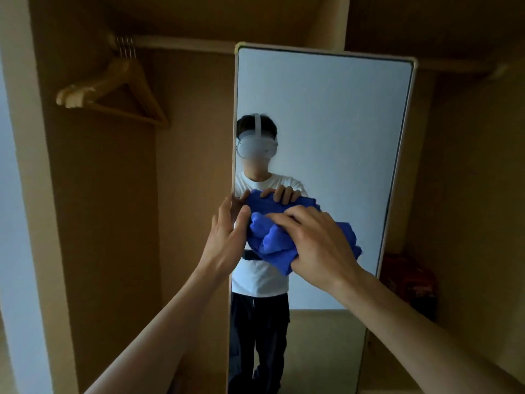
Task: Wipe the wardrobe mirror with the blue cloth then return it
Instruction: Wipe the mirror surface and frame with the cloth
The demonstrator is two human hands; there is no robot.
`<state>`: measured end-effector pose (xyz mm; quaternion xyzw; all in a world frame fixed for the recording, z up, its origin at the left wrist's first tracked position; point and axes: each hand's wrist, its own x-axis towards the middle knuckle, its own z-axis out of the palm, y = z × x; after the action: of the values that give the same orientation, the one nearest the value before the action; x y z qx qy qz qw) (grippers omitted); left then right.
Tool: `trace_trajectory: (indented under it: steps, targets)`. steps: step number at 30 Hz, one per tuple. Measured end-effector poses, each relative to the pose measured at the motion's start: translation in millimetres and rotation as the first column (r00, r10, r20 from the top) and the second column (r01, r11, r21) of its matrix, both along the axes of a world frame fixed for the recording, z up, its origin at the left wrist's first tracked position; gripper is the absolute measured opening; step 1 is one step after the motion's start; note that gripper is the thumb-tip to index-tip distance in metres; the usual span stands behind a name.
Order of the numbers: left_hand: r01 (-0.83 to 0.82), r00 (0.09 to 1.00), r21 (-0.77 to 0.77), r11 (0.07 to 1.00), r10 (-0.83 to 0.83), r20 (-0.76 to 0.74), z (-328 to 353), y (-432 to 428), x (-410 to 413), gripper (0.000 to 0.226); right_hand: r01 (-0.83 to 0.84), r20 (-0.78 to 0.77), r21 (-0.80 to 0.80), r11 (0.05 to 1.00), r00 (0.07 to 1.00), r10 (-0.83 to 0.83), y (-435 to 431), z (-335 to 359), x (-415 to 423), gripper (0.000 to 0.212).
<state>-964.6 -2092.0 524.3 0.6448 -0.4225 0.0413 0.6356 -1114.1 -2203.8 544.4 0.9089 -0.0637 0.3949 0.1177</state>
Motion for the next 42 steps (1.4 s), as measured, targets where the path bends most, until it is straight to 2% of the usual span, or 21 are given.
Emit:
trace_trajectory:
  steps: [5,8,10,14,17,23,29,34,38,42]
  targets:
    - [0.031,0.999,-0.052,0.998,-0.030,0.021,33,-4,4,0.039,0.068,0.046,-0.169,0.983,0.997,-0.061,-2,38,7,0.043]
    - [0.049,0.999,-0.058,0.997,-0.050,-0.018,49,-8,6,0.010,0.085,0.107,-0.226,0.970,0.992,-0.062,-5,55,14,0.041]
    - [0.045,0.999,-0.059,0.997,-0.047,-0.023,60,-11,9,0.006,0.096,0.145,-0.267,0.959,0.988,-0.058,-8,64,19,0.042]
    - [0.051,0.999,-0.099,0.994,-0.051,0.005,85,-15,16,0.016,0.101,0.174,-0.338,0.936,0.984,-0.043,-17,86,28,0.061]
    - [0.036,0.999,-0.120,0.992,-0.032,0.037,106,-17,21,0.045,0.097,0.237,-0.412,0.906,0.972,0.004,-24,111,37,0.062]
    - [0.038,0.999,-0.204,0.978,-0.031,0.037,147,-17,19,0.030,0.158,0.355,-0.546,0.823,0.933,0.056,-34,166,56,0.053]
    - [0.030,0.999,-0.219,0.975,-0.034,-0.015,157,-16,15,0.025,0.208,0.381,-0.561,0.802,0.924,0.027,-32,213,67,0.049]
    - [0.039,0.999,-0.216,0.976,-0.042,-0.013,162,-12,17,0.041,0.252,0.372,-0.543,0.801,0.927,-0.039,-23,243,75,0.053]
    - [0.018,0.999,-0.185,0.983,-0.025,-0.034,161,-15,25,0.072,0.264,0.372,-0.533,0.803,0.926,-0.058,-21,251,86,0.049]
    - [-0.010,0.998,-0.181,0.983,0.000,-0.060,152,-20,30,0.086,0.269,0.390,-0.491,0.828,0.918,-0.066,-22,248,95,0.046]
